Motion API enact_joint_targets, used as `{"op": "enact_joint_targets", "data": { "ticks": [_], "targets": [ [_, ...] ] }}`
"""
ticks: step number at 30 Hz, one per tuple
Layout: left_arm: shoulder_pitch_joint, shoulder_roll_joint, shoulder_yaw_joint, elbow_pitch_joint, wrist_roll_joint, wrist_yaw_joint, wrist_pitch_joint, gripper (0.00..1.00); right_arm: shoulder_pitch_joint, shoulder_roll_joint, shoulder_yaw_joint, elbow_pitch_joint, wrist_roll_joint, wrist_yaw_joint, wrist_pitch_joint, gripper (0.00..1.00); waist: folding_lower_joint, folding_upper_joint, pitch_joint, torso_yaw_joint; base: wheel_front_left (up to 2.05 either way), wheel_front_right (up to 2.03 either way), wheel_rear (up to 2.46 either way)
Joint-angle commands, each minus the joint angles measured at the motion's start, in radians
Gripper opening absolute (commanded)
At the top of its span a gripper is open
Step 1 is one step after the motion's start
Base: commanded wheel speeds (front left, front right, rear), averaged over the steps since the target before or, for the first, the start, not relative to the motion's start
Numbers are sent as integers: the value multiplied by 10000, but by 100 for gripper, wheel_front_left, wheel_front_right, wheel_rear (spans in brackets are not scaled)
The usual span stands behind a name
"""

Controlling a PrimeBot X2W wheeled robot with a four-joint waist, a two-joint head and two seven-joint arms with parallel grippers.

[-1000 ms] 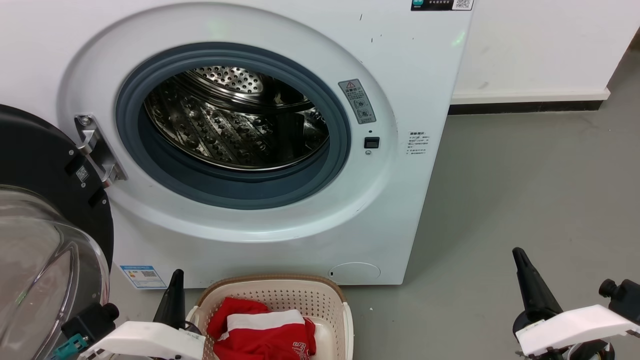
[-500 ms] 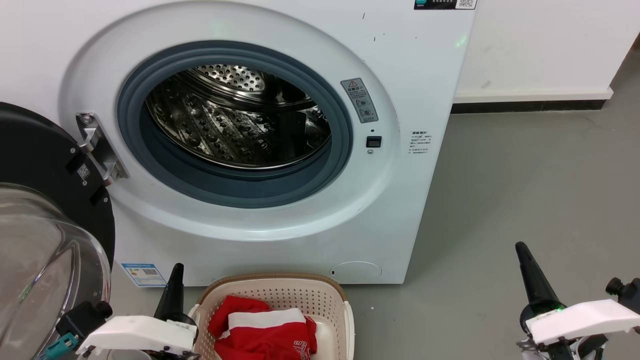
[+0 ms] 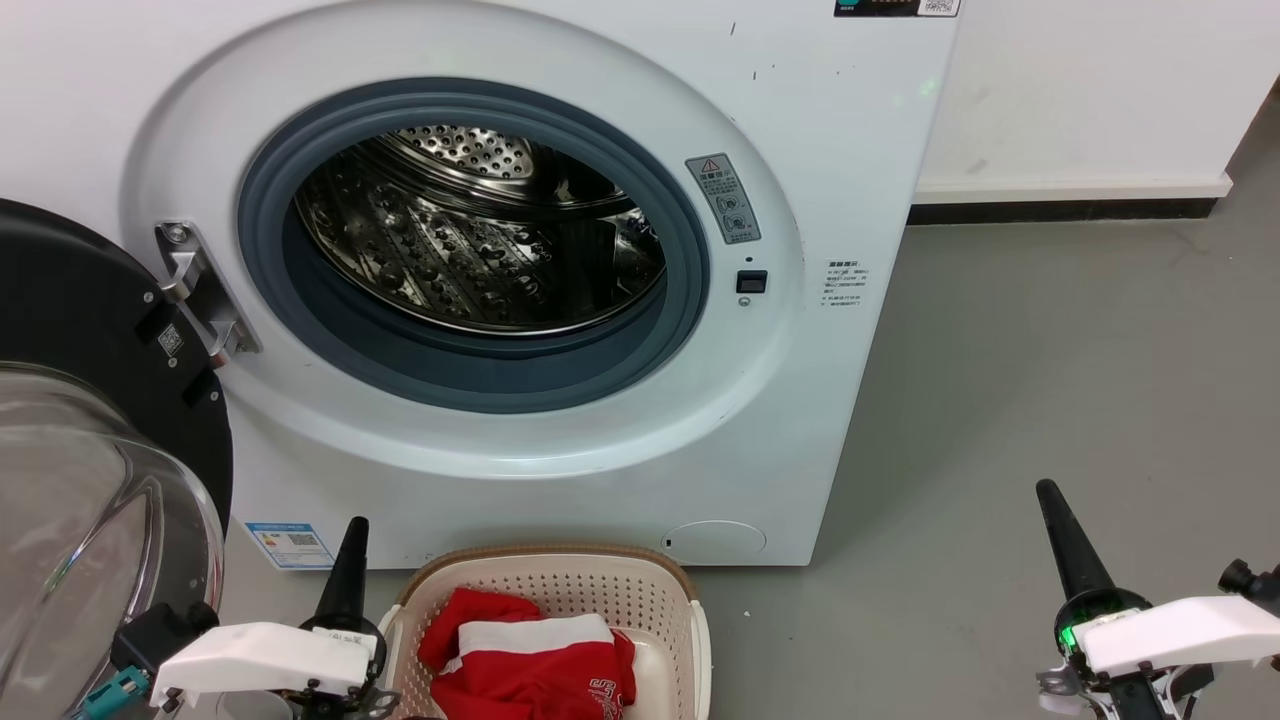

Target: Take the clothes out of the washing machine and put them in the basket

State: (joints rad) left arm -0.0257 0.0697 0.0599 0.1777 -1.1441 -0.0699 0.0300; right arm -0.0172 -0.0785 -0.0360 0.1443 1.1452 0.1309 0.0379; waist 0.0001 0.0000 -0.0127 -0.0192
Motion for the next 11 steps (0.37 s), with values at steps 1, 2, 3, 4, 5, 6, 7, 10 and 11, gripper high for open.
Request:
{"op": "enact_joint_targets", "data": {
  "ticks": [1,2,3,4,5,6,7,10,11],
  "targets": [
    [-248,-5,57,-32,-241,-71,44,0,-301,-61,-29,-13,274,-1,41,0,-1,0,3,5,0,0,0],
    [-265,-7,68,-17,-345,-88,69,0,-310,-61,-37,10,388,-1,49,0,-1,0,6,8,0,0,0],
    [-282,-11,79,-2,-445,-101,90,0,-320,-60,-45,33,493,-1,60,0,-1,0,9,11,0,0,0],
    [-296,-15,90,15,-542,-112,102,0,-332,-59,-53,58,594,-1,71,0,-1,0,12,15,0,0,0],
    [-309,-19,103,32,-639,-123,122,0,-347,-59,-61,79,696,-1,70,0,-1,0,15,18,0,0,0],
    [-318,-24,113,48,-734,-136,135,0,-362,-59,-69,99,801,-1,83,0,-1,0,17,22,0,0,0],
    [-329,-28,125,66,-831,-152,161,0,-375,-57,-77,122,908,-1,95,0,-1,0,20,25,0,0,0],
    [-380,-41,160,110,-1116,-195,207,0,-416,-55,-100,190,1207,-1,126,0,-1,0,29,35,0,0,0],
    [-399,-46,172,123,-1207,-211,220,0,-433,-55,-107,210,1302,-1,130,0,-1,0,31,38,0,0,0]
  ]
}}
